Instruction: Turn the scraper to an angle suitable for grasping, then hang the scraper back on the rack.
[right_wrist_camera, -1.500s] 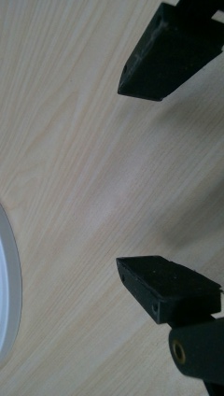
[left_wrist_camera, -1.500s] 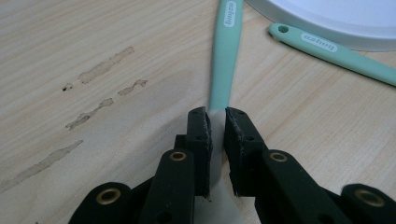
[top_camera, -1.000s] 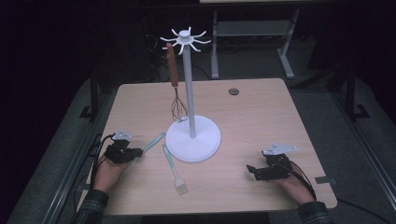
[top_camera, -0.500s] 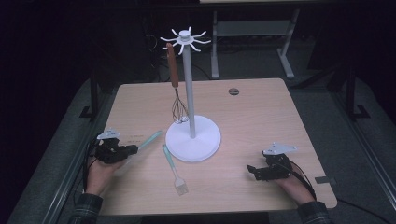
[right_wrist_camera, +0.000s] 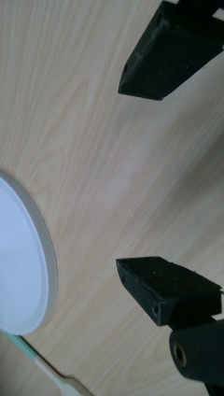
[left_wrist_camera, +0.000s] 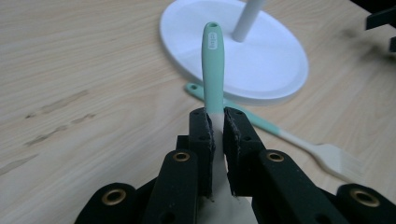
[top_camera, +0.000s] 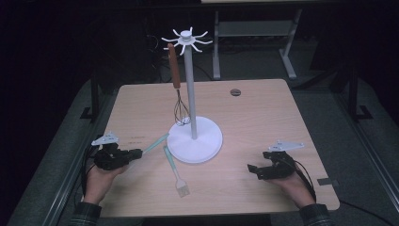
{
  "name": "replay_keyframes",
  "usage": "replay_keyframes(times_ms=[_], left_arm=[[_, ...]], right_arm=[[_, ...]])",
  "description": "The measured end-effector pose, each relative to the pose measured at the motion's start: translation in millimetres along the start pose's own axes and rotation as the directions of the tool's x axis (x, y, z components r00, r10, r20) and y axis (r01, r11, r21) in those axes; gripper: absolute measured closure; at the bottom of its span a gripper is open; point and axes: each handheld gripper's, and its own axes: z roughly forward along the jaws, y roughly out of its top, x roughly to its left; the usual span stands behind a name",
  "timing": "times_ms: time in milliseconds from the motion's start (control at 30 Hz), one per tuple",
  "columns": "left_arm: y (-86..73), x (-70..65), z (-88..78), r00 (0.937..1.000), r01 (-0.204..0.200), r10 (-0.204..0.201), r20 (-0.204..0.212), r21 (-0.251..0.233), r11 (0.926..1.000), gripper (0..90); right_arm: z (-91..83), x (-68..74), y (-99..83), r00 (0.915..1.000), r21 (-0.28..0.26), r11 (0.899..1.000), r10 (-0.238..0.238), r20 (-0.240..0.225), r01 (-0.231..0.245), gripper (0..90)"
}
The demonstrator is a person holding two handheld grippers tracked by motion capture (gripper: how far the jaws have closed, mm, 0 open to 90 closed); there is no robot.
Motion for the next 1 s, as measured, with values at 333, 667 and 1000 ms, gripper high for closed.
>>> replay_keyframes(times_ms=[333,667,1000], left_arm=[[8.9,-34.3,19.2,0.9915,-0.057,0.057,0.117,0.004,0.9983,82.0],[21.4,-65.1,41.2,0.9737,-0.104,0.104,0.203,-0.008,0.9945,82.0],[41.2,-89.5,58.2,0.9628,-0.142,0.147,0.227,-0.042,0.9890,82.0]], right_arm=[[3.1,16.6,2.4,0.9979,-0.011,1.000,-0.016,-0.062,0.016,13.6],[8.9,30.3,8.3,0.9921,-0.021,1.000,-0.020,-0.124,0.018,14.2],[18.8,48.8,19.8,0.9821,-0.036,0.999,-0.019,-0.187,0.013,15.1]])
